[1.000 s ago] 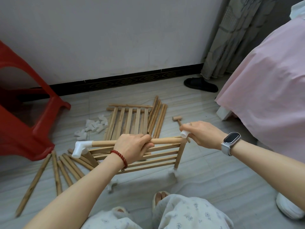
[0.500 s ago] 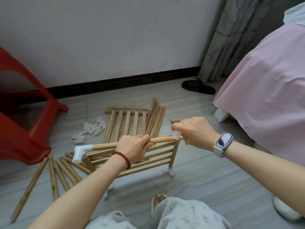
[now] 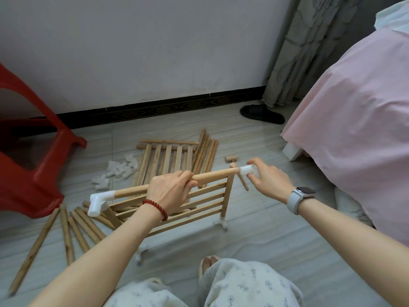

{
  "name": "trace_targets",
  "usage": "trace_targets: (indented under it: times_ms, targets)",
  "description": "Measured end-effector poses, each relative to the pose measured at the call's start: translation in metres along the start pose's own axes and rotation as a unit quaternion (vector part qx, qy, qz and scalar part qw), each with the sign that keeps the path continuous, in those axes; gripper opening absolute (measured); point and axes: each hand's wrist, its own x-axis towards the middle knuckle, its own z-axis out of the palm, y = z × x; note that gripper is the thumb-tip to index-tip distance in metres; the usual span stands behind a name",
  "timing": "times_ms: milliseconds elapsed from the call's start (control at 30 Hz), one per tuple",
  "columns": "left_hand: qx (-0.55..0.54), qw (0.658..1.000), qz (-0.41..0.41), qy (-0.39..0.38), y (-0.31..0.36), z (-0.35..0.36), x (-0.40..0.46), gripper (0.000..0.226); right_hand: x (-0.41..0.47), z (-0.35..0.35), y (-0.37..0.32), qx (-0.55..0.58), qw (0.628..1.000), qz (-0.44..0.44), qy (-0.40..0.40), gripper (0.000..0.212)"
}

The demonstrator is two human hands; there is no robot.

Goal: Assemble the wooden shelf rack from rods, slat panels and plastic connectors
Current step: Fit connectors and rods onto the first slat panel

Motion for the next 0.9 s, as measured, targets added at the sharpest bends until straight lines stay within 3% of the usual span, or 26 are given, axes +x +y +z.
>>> trace_targets:
  times_ms: [133, 300, 467, 900]
  targets:
    - [0.006, 1.0, -0.012, 0.013, -0.001, 0.0, 0.001, 0.02, 0.006, 0.004, -0.005, 0.038, 0.999, 0.017, -0.007, 0.032]
    - [0.015, 1.0, -0.01, -0.002, 0.0, -0.001, 0.0, 0.02, 0.006, 0.004, -0.005, 0.167, 0.985, 0.036, -0.001, 0.032]
    - [0.01, 1.0, 0.001, -0.002, 0.001, -0.003, 0.001, 0.017, 0.004, -0.003, -0.002, 0.084, 0.996, -0.006, 0.022, 0.032]
    - [-0.027, 0.999, -0.027, -0.018, -0.002, -0.003, 0.0, 0.032, -0.006, 0.002, -0.029, 0.1, 0.993, -0.06, 0.013, 0.033]
